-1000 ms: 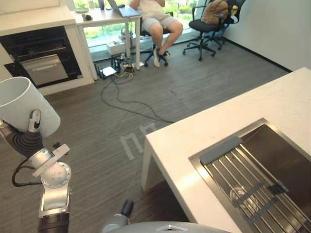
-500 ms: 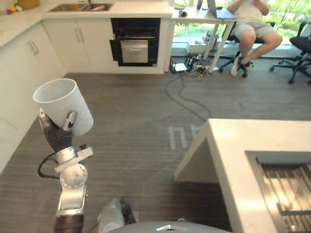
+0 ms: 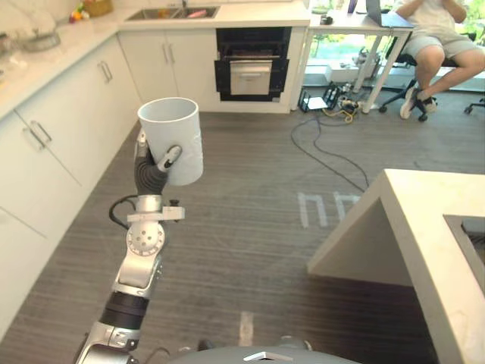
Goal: Walk over to the sink, pick up the cup, carry it to the dishwasher, place the cup inside the dishwasher, then close the dishwasher door
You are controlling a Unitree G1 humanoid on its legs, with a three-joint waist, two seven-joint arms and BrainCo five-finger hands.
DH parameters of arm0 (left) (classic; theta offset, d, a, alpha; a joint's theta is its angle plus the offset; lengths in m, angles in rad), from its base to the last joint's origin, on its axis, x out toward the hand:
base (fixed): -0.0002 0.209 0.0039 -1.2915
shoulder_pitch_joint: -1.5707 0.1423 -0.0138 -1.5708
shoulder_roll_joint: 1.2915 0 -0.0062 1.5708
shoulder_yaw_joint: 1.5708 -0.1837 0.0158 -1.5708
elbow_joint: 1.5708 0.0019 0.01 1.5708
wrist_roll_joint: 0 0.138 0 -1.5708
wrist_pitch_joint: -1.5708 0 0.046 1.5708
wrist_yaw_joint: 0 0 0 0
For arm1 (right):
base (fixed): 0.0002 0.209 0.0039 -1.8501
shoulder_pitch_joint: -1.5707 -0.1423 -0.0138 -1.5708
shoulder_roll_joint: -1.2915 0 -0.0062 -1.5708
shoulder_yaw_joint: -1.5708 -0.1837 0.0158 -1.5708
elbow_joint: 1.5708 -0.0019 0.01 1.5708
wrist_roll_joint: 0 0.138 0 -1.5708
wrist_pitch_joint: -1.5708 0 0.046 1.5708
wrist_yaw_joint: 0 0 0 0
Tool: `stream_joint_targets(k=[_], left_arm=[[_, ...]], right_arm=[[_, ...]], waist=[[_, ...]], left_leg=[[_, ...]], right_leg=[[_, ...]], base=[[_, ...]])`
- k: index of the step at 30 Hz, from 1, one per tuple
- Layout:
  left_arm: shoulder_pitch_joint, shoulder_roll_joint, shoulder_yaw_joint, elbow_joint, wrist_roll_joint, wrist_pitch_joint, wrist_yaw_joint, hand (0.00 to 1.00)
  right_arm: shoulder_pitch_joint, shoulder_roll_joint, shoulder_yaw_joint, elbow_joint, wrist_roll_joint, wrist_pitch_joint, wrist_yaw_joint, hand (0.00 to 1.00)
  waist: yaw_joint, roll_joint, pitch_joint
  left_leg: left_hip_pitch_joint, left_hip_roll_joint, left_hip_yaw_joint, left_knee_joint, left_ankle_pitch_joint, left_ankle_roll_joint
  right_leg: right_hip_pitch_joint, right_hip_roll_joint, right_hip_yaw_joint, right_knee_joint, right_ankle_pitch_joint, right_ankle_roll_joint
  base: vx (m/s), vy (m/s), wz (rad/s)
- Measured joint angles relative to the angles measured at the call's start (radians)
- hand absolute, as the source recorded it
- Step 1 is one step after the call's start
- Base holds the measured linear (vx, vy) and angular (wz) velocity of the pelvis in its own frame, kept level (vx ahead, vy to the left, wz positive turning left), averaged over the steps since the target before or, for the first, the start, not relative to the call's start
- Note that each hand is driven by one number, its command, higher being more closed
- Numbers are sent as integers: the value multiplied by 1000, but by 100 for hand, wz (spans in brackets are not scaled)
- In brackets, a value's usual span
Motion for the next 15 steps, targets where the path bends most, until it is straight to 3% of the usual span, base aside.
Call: stream_joint_targets(k=[2, 5, 7, 10, 11, 15], left_arm=[[8, 12, 0, 20, -13, 8, 3, 100], [16, 13, -23, 51, -14, 21, 4, 100], [18, 11, -43, 52, -25, 24, 0, 100], [18, 3, -55, 66, -29, 26, -2, 100], [19, -1, -56, 157, -31, 24, 3, 100], [19, -1, -56, 157, -31, 24, 3, 100]], right_arm=[[-7, 1, 41, -20, -46, -5, -1, 0], [-14, -8, 74, -20, -73, -12, -19, 0], [-17, -13, 79, -19, -69, -21, -19, 0], [-27, -46, 116, -18, -66, -23, -20, 0], [-98, -69, 224, -16, -15, 23, 74, 0], [-98, -69, 224, -16, -15, 23, 74, 0]], waist=[[0, -20, -8], [-3, -25, -8], [-2, -32, -15], [-7, -5, -14], [-4, -30, -21], [-4, -30, -21]], left_leg=[[20, -6, -2, -69, 53, -3], [61, -3, -5, -140, 111, -14], [61, -2, -6, -140, 119, -13], [63, 13, -4, -140, 128, -11], [111, 75, -73, -140, 131, -59], [114, 75, -73, -140, 132, -59]], right_leg=[[2, 15, 1, -26, -3, 5], [18, 40, 8, -50, -28, 13], [20, 46, 32, -58, -80, 20], [20, 68, 51, -71, -90, 26], [67, 145, 85, -121, -70, 3], [70, 146, 85, -117, -68, 1]], base=[[-37, -56, -7], [-10, -94, -5], [15, -99, -2], [26, -53, -10], [0, 0, 0], [0, 0, 0]])
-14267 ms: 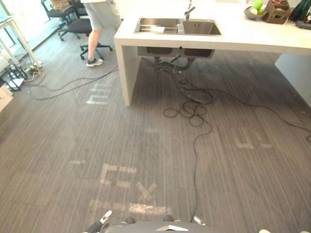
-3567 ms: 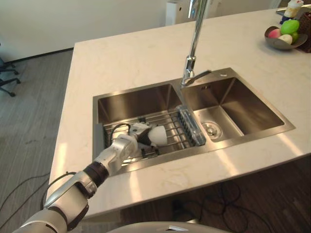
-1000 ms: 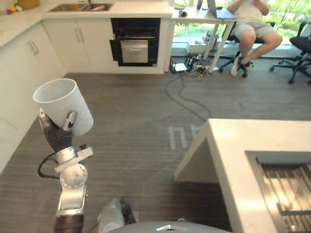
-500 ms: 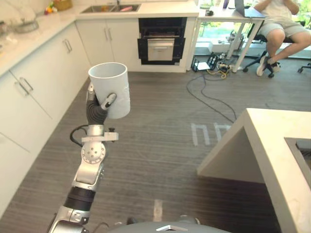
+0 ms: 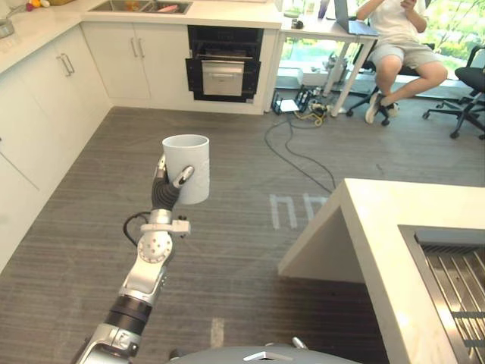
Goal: Walk over to the sink, pick up the cup, carry it to the dishwasher, place the cup inside the dishwasher, then close the dishwasher door
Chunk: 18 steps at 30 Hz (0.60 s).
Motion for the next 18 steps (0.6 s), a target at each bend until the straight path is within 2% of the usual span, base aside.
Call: stream_joint_targets(k=[4, 10, 13, 14, 16, 17, 18], left_arm=[[0, -4, 14, 0, -59, 20, -6, 100], [33, -36, 86, 9, -231, 124, -43, 100], [53, -62, 114, 50, -304, 180, -64, 100], [56, -78, 119, 53, -322, 201, -72, 100], [44, -100, 118, 43, -338, 214, -93, 100], [41, -111, 117, 44, -353, 224, -92, 100], [40, -117, 115, 50, -372, 229, -82, 100]], right_arm=[[0, 0, -3, 4, 2, -1, 5, 0], [-5, -2, -45, 61, 45, -7, 26, 0], [-10, -3, -89, 84, 72, -1, 28, 0], [-10, -6, -112, 84, 77, -1, 28, 0], [-20, -12, -148, 82, 81, 0, 24, 0], [-19, -12, -165, 80, 77, 1, 21, 0], [-14, -2, -183, 80, 57, 0, 16, 0]], waist=[[0, 2, 1], [16, 11, 5], [23, 22, 15], [23, 28, 18], [25, 26, 42], [24, 19, 54], [15, 3, 69]], left_leg=[[2, -3, -17, 0, 3, 3], [24, -8, -23, 1, 4, 5], [56, -17, -43, 1, -5, 18], [61, -22, -47, 7, -28, 25], [71, -53, -78, 7, -95, 21], [78, -71, -98, 8, -102, 26], [80, -94, -125, 46, -129, 51]], right_leg=[[7, 1, -4, -3, 2, -4], [33, -1, -7, -11, -2, -15], [51, -13, -12, 24, -25, -50], [35, -32, -15, 85, -50, -57], [-43, -81, -3, 295, -113, -51], [-106, -109, 6, 449, -116, -85], [-177, -145, 41, 632, -82, -163]], base=[[0, 0, 2], [1, -1, 1], [6, 11, 2], [39, 84, 10], [6, 122, 20], [-37, 125, 42], [-20, 98, 45]])
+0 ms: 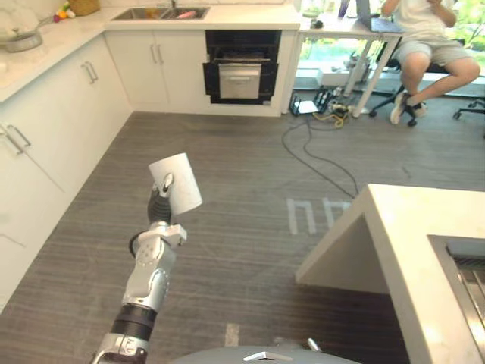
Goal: Walk over to the sink, pick up the cup, carry it to the dishwasher, place the cup inside the dishwasher, then close the dishwasher door
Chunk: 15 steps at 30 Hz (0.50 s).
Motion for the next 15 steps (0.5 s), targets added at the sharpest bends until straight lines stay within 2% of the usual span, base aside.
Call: stream_joint_targets(k=[1, 2, 3, 4, 5, 6, 8, 10, 12, 13, 14, 15], left_arm=[[0, -6, 0, 7, -10, 0, 15, 100], [2, -21, 9, 38, -31, -4, 34, 100], [2, -32, 24, 70, -48, -12, 36, 100], [2, -26, 23, 72, -51, -14, 33, 100], [0, -22, 15, 68, -48, -24, 16, 100], [-5, -21, -2, 63, -37, -32, 7, 100], [-6, -20, -38, 62, -19, -34, -2, 100], [-5, -21, -60, 42, -12, -34, -11, 100], [-4, -25, -60, -19, 12, -35, -18, 100], [-6, -32, -65, -54, 31, -40, -30, 100], [0, -38, -88, -67, 54, -42, -33, 100], [7, -55, -106, -73, 67, -42, -30, 100]], right_arm=[[5, 7, -12, 1, -16, -1, -2, 0], [15, 21, -20, 4, -38, -5, -3, 0], [29, 40, -23, 0, -47, -12, 0, 0], [37, 53, -23, -2, -56, -25, 1, 0], [48, 76, -23, -3, -73, -51, 0, 0], [51, 92, -23, -3, -77, -72, -2, 0], [54, 108, -23, -13, -81, -102, -14, 0], [73, 109, -14, -51, -92, -119, -26, 0], [81, 105, -14, -90, -109, -131, -29, 0], [81, 96, -15, -120, -114, -138, -34, 0], [103, 81, -14, -131, -114, -148, -40, 0], [99, 63, -13, -134, -114, -152, -45, 0]], waist=[[-5, -6, 11], [0, 4, 23], [0, 10, 25], [0, 15, 23], [1, 2, 27], [-1, -10, 35], [3, -15, 36], [8, -23, 35], [8, -33, 26], [-3, -19, 19], [-7, 13, -5], [-7, 58, -24]], left_leg=[[-1, -1, -20, 33, -22, 13], [4, 6, -38, 94, -62, 25], [1, 29, -52, 140, -94, 27], [-2, 37, -57, 153, -103, 28], [-12, 44, -74, 171, -119, 30], [-16, 42, -89, 177, -127, 33], [-17, 36, -111, 181, -144, 34], [-1, 22, -134, 198, -177, 32], [10, 10, -161, 242, -237, 19], [18, 24, -199, 268, -276, 11], [55, 49, -222, 245, -294, -9], [29, 80, -239, 395, -304, -39]], right_leg=[[-37, -10, 22, 81, 30, -28], [-88, 5, 66, 175, 0, 35], [-114, 55, 67, 148, -77, 62], [-130, 80, 66, 116, -91, 72], [-160, 121, 67, 3, -84, 95], [-179, 143, 70, -137, -49, 130], [-195, 166, 74, -343, 22, 160], [-197, 168, 72, -412, 55, 159], [-188, 171, 97, -382, 67, 134], [-196, 177, 86, -309, 89, 117], [-192, 192, 57, -259, 82, 108], [-183, 209, 15, -226, 26, 74]], base=[[27, 98, 47], [66, 73, 36], [76, 80, 32], [64, 110, 35], [75, 69, 47], [64, 41, 51], [223, -68, 50], [347, -150, 45], [370, -207, 48], [435, -256, 75], [559, -270, 93], [619, -225, 65]])
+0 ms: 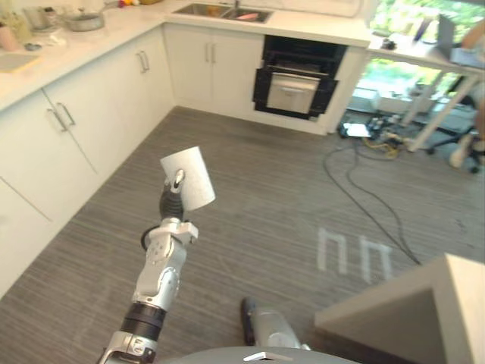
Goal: Walk over to the sink, pick up the cup, carry it to the dishwasher, place the cup inside the dishwasher, then close the dishwasher door
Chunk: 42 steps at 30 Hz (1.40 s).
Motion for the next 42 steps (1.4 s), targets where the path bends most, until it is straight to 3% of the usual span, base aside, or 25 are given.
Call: stream_joint_targets(k=[2, 3, 4, 5, 7, 10, 11, 12, 14, 15, 16, 17, 18, 21, 24, 25, 27, 31, 33, 35, 37, 38, 39, 40, 42], left_arm=[[10, -39, -2, -16, 13, 0, 5, 100], [15, -58, -1, -26, 18, -3, 8, 100], [24, -62, 3, -39, 34, -3, 12, 100], [39, -62, 11, -63, 44, -4, 15, 100], [47, -40, 19, -88, 72, -7, 15, 100], [48, 3, 62, -103, 76, -16, -2, 100], [48, 18, 83, -103, 85, -18, -4, 100], [50, 24, 90, -103, 93, -19, -2, 100], [58, 24, 85, -103, 111, -20, -2, 100], [57, 27, 83, -102, 112, -20, -2, 100], [57, 32, 85, -97, 112, -21, -2, 100], [61, 42, 89, -88, 111, -21, -1, 100], [62, 44, 91, -88, 111, -23, -1, 100], [61, 47, 116, -92, 129, -35, -3, 100], [59, 46, 134, -136, 144, -43, -14, 100], [59, 51, 137, -166, 149, -43, -22, 100], [63, 45, 124, -170, 153, -43, -21, 100], [49, 53, 68, -137, 188, -69, -16, 100], [44, 49, 28, -128, 189, -73, -27, 100], [42, 50, 26, -127, 189, -84, -47, 100], [42, 52, 1, -122, 189, -88, -59, 100], [42, 37, -11, -117, 188, -90, -70, 100], [39, 34, -28, -111, 188, -90, -70, 100], [37, 30, -38, -103, 188, -90, -71, 100], [29, 18, -61, -92, 187, -89, -70, 100]], right_arm=[[-13, -17, 0, -19, 0, -4, -2, 0], [-14, -22, 6, -33, 1, -32, 0, 0], [-21, -21, 15, -33, 0, -65, 2, 0], [-33, -27, 35, -36, 0, -98, 2, 0], [-62, -36, 76, -63, 4, -171, 2, 0], [-146, -63, 140, -79, 38, -226, 0, 0], [-186, -74, 181, -119, 45, -238, -1, 0], [-222, -78, 213, -167, 50, -248, -12, 0], [-261, -89, 239, -196, 59, -262, -36, 0], [-283, -101, 246, -193, 60, -261, -47, 0], [-293, -99, 247, -188, 60, -261, -49, 0], [-303, -90, 246, -181, 61, -259, -62, 0], [-304, -90, 242, -180, 61, -256, -67, 0], [-294, -97, 215, -180, 185, -196, -69, 0], [-268, -60, 127, -201, 270, -121, -69, 0], [-247, -42, 127, -242, 269, -106, -68, 0], [-220, -24, 171, -273, 212, -105, -69, 0], [-164, 12, 202, -360, 168, -103, -98, 0], [-137, 17, 183, -375, 169, -61, -123, 0], [-114, 34, 173, -345, 166, -37, -126, 0], [-78, 37, 158, -259, 158, -20, -123, 0], [-68, 30, 139, -199, 158, 3, -122, 0], [-59, 29, 107, -166, 159, -1, -112, 0], [-56, 28, 99, -156, 159, -5, -106, 0], [-52, 29, 70, -151, 160, -34, -101, 0]], waist=[[8, 25, -4], [8, 27, -4], [16, 27, -3], [25, 34, 0], [49, 33, 3], [84, 14, 9], [90, -4, 20], [99, -20, 30], [108, -7, 30], [114, 13, 32], [120, 4, 41], [124, -19, 47], [124, -25, 46], [115, -39, 50], [98, -56, 45], [93, -64, 45], [80, -48, 53], [14, -46, 53], [-6, -38, 64], [-7, -63, 63], [-13, -94, 43], [-8, -59, 35], [-9, -34, 29], [-11, -14, 29], [-19, 5, 27]], left_leg=[[-63, 3, 2, 299, 51, -80], [-101, 33, 11, 452, 159, -119], [-143, 67, 34, 570, 265, -111], [-197, 105, 62, 701, 285, -95], [-328, 123, 117, 809, 210, -20], [-448, 103, 239, 578, 121, 27], [-467, 68, 269, 370, 124, 29], [-484, 26, 264, 106, 192, 23], [-525, 21, 228, -204, 307, -17], [-556, 43, 212, -236, 314, -27], [-554, 45, 215, -203, 397, -18], [-545, 31, 223, -153, 480, 34], [-552, 23, 219, -123, 490, 52], [-526, -37, 226, 9, 378, 117], [-384, -124, 257, -14, 290, 169], [-323, -162, 262, -49, 270, 171], [-182, -179, 258, -132, 235, 163], [-37, -168, 215, -228, 199, 174], [25, -145, 209, -242, 159, 147], [97, -155, 210, -287, 130, 126], [180, -165, 199, -312, 78, 101], [207, -139, 211, -294, 41, 90], [203, -119, 220, -238, 31, 91], [194, -102, 222, -193, 32, 90], [128, -55, 238, 28, 78, 9]], right_leg=[[34, 16, -18, 46, -73, -9], [94, 30, -36, 55, -124, -19], [145, 49, -39, 41, -147, -31], [196, 71, -37, 17, -165, -40], [297, 84, -27, -54, -186, -57], [397, 63, 23, -173, -161, -28], [435, 38, 47, -215, -156, -20], [460, 12, 69, -246, -153, -13], [489, 13, 105, -287, -152, -2], [527, 22, 126, -302, -175, 36], [560, 18, 139, -308, -191, 51], [592, -14, 154, -299, -188, 49], [587, -26, 161, -278, -176, 49], [569, -96, 169, -106, -63, 50], [432, -192, 169, 307, 184, 144], [305, -237, 160, 557, 145, 136], [151, -242, 101, 759, 32, 61], [-68, -116, 11, 547, -99, 49], [-89, -32, -76, 24, -6, 67], [-84, -20, -159, -245, 105, 97], [-69, -19, -188, -273, 113, 52], [-74, 10, -177, -237, 226, -42], [-79, 29, -168, -197, 266, -117], [-76, 43, -171, -180, 242, -132], [-41, 71, -168, -151, 164, -131]], base=[[564, -177, 37], [536, -203, 26], [515, -187, 12], [475, -141, -16], [501, -91, -23], [458, -22, -59], [642, 70, -66], [646, 94, -62], [556, 201, -49], [571, 275, -46], [593, 300, -39], [461, 241, -22], [599, 327, -11], [737, 400, 0], [532, 234, -2], [358, 151, -1], [440, 164, -10], [446, 17, 25], [492, -90, 14], [573, -135, -2], [633, -149, -3], [677, -143, -18], [664, -153, -26], [718, -255, -24], [554, -232, -24]])
